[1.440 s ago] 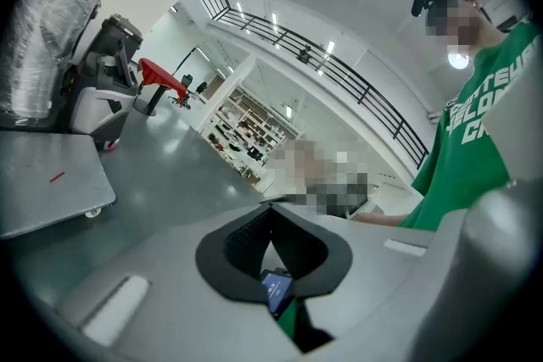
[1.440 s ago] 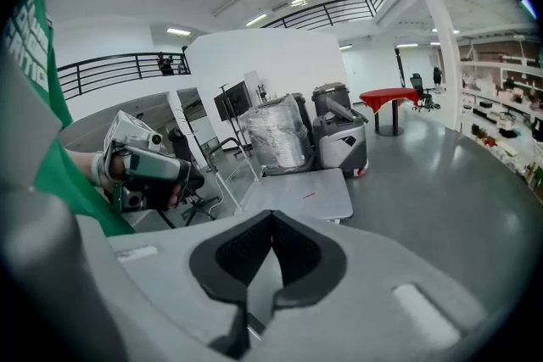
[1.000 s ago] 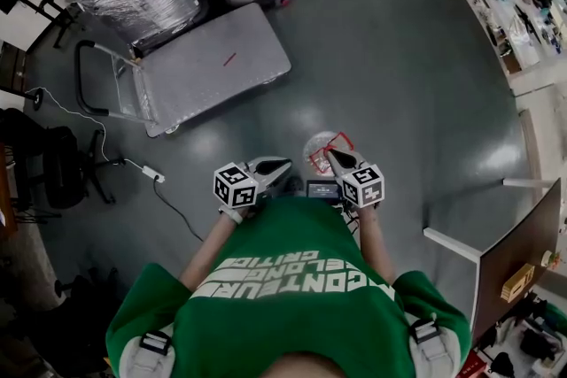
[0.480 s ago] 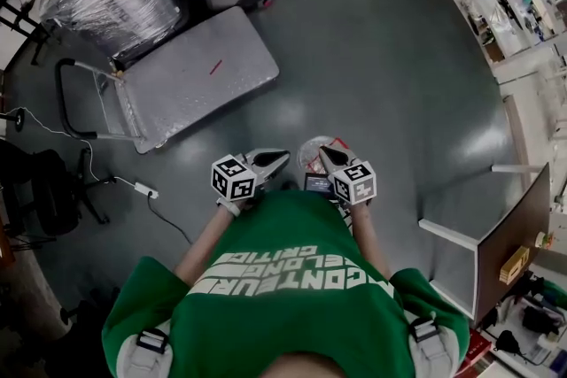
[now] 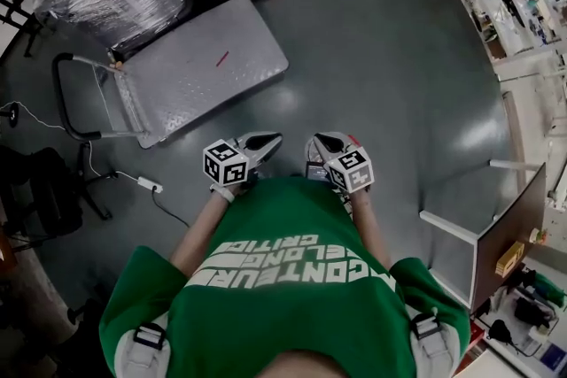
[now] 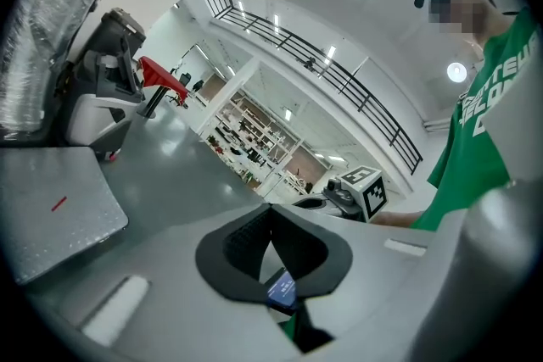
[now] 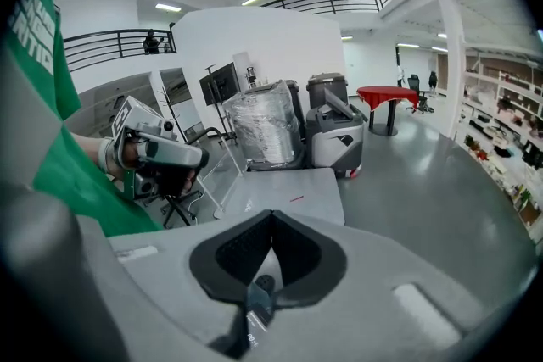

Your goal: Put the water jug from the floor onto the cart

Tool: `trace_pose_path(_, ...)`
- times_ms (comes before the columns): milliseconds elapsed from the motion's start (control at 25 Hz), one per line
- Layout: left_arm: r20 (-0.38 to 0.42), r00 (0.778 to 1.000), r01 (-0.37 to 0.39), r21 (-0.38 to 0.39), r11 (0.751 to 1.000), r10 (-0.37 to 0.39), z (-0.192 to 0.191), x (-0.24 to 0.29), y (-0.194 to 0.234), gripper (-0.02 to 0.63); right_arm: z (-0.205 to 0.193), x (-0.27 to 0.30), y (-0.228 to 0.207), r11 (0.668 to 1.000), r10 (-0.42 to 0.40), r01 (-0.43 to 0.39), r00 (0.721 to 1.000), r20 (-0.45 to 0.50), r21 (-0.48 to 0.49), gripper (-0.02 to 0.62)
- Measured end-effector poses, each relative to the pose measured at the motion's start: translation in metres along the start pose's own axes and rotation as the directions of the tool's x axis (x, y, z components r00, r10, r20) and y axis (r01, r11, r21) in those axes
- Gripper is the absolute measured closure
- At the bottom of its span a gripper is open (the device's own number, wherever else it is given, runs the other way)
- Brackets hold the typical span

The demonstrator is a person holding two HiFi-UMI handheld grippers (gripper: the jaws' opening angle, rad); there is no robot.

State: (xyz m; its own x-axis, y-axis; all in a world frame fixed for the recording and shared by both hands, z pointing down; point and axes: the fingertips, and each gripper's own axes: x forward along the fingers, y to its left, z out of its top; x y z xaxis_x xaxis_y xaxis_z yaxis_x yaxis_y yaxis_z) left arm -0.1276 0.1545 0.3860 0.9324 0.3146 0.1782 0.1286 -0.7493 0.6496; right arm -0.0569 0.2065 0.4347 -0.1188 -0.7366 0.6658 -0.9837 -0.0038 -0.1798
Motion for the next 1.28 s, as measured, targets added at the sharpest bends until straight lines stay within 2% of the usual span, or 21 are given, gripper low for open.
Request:
trace_pose_path(280,-0.077,0.995,0.058,-0.013,0.998,-0.059,-0.004,-0.015,0.021,0.597,-0.003,0.011,0.0,0.994,-0.085,0.085,0.996,-0.015,0.064,0.601)
trace_pose_path(480,-0.194,0.969,0.157,0.011,0.988,-0.152,-0.014,-0.008,0.026,0.597,-0.014,0.001,-0.021,0.971,-0.204,0.204,0.979,-0.008,0.123,0.601)
trace_pose_path(640,-0.299,0.928,0.241,0.029,0.97,-0.221,-0.023,0.008,0.016,0.597,-0.04,-0.032,-0.041,0.92,-0.324,0.317,0.946,-0.005,0.231,0.601)
trace_pose_path(760,-0.36,0.896,0.295,0.049,0.954,-0.259,-0.025,0.028,0.007,0.597,-0.07,-0.056,-0.06,0.857,-0.412,0.397,0.911,-0.025,0.329,0.601)
trace_pose_path(880,-0.399,0.874,0.32,0.046,0.946,-0.276,-0.025,0.053,0.008,0.597,-0.09,-0.066,-0.079,0.803,-0.471,0.45,0.881,-0.048,0.391,0.601)
trace_pose_path(960,-0.429,0.855,0.337,0.031,0.941,-0.292,-0.029,0.069,0.006,0.597,-0.095,-0.067,-0.081,0.788,-0.486,0.463,0.872,-0.053,0.406,0.601)
trace_pose_path(1160,-0.531,0.782,0.401,0.03,0.915,-0.326,-0.055,0.121,-0.003,0.597,-0.121,-0.071,-0.093,0.763,-0.508,0.492,0.858,-0.082,0.419,0.601)
trace_pose_path(1280,-0.579,0.735,0.443,0.016,0.897,-0.352,-0.071,0.151,-0.01,0.597,-0.138,-0.079,-0.097,0.732,-0.529,0.514,0.842,-0.103,0.447,0.601)
